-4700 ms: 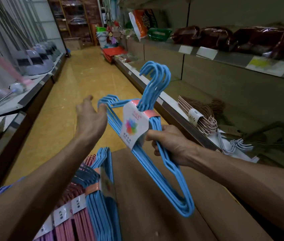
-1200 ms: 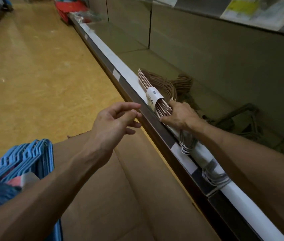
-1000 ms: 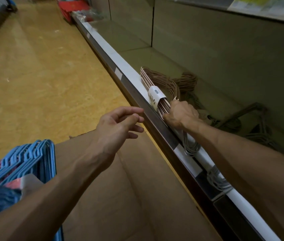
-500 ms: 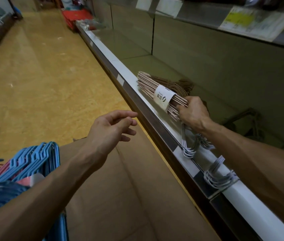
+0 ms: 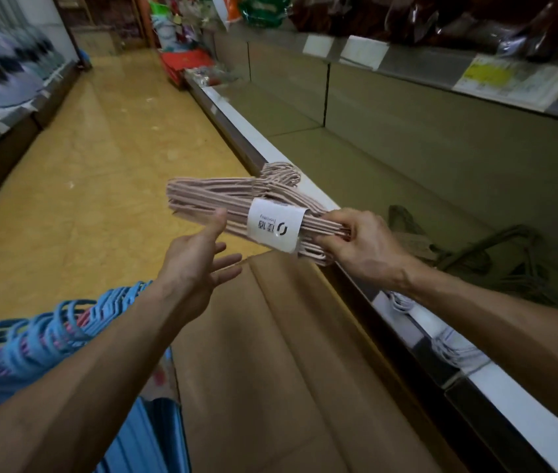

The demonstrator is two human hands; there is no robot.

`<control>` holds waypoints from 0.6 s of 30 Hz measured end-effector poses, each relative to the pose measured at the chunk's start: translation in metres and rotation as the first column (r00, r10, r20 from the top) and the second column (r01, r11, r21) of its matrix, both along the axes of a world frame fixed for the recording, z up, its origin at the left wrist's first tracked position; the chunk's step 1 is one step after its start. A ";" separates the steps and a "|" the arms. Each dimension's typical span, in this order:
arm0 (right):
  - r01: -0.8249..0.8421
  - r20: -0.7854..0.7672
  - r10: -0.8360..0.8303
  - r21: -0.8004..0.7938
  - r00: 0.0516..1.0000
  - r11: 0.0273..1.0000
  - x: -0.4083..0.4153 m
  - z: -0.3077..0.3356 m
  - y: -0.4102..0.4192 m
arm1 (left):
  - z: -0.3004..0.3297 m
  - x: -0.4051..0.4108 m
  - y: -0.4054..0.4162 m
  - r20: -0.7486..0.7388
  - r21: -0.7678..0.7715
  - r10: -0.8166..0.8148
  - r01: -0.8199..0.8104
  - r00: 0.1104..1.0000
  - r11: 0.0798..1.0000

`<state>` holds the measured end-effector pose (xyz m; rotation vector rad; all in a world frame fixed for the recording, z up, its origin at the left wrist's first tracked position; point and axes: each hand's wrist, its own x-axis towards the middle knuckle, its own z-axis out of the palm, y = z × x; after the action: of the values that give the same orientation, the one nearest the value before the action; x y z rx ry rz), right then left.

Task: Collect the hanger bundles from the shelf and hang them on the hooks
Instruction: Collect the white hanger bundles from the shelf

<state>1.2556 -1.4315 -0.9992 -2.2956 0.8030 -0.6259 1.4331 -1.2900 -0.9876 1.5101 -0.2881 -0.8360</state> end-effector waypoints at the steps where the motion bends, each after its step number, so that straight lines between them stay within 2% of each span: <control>1: -0.035 0.005 0.035 -0.027 0.999 0.999 0.003 0.001 0.008 | 0.003 0.005 0.005 -0.009 -0.008 0.043 -0.043 0.999 0.999; 8: -0.257 0.104 0.262 -0.063 0.959 0.964 0.029 0.017 0.060 | 0.027 0.045 0.046 -0.187 -0.154 0.277 -0.307 0.942 0.939; 14: -0.316 0.104 0.320 -0.053 0.942 0.947 0.043 0.023 0.103 | 0.042 0.069 0.064 -0.050 -0.189 0.505 -0.505 0.861 0.842; 18: -0.392 0.210 0.354 0.179 0.911 0.903 0.049 0.026 0.124 | 0.046 0.077 0.075 -0.017 -0.220 0.571 -0.560 0.821 0.799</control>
<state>1.3046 -1.3070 -0.9728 -2.0807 0.3128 -0.5222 1.5098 -1.2147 -0.9415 1.3060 0.0479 -0.2719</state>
